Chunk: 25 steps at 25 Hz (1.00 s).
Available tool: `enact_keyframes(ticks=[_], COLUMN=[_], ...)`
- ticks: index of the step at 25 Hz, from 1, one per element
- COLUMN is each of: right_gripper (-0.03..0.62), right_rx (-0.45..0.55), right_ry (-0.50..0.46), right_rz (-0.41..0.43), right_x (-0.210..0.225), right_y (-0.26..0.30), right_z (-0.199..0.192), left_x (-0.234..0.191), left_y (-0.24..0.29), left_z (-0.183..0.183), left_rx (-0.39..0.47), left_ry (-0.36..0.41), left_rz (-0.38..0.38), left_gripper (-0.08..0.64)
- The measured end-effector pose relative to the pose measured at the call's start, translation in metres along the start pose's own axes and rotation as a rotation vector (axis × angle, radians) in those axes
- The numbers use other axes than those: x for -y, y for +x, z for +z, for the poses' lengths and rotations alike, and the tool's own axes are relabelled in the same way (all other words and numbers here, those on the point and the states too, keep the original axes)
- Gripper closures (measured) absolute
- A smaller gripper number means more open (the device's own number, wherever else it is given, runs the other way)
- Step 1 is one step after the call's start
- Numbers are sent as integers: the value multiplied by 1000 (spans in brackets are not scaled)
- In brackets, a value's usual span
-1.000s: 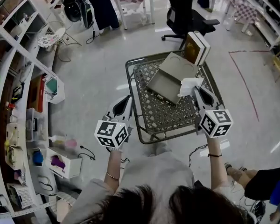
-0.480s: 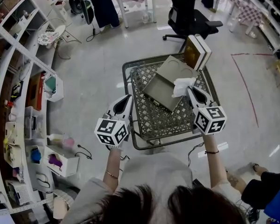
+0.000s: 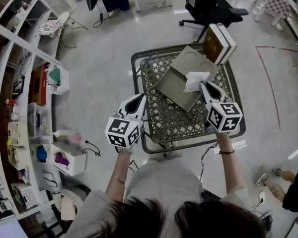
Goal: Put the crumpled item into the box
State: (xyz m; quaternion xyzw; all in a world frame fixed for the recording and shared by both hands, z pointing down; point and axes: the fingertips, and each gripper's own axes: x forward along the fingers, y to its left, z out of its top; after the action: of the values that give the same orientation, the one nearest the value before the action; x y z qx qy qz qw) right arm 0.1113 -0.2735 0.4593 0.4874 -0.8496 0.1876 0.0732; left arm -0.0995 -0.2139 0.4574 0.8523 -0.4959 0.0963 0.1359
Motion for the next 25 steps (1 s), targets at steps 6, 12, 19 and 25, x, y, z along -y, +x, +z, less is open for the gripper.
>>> enact_keyframes(ticks=[6, 12, 19, 25], right_gripper=[541, 541, 541, 541], right_rx=[-58, -112, -196, -279], right_ry=[30, 78, 108, 133], right_rz=[-15, -26, -13, 5], right_x=[10, 19, 27, 26], right_y=[31, 61, 96, 117], right_z=[-25, -52, -87, -116], left_x=[-15, -24, -31, -33], left_y=[26, 51, 78, 91], left_z=[-23, -49, -76, -98], left_rx=[-41, -86, -138, -182], left_ry=[-55, -105, -147, -181], left_rz=[-13, -24, -42, -49], left_gripper=[543, 543, 543, 543])
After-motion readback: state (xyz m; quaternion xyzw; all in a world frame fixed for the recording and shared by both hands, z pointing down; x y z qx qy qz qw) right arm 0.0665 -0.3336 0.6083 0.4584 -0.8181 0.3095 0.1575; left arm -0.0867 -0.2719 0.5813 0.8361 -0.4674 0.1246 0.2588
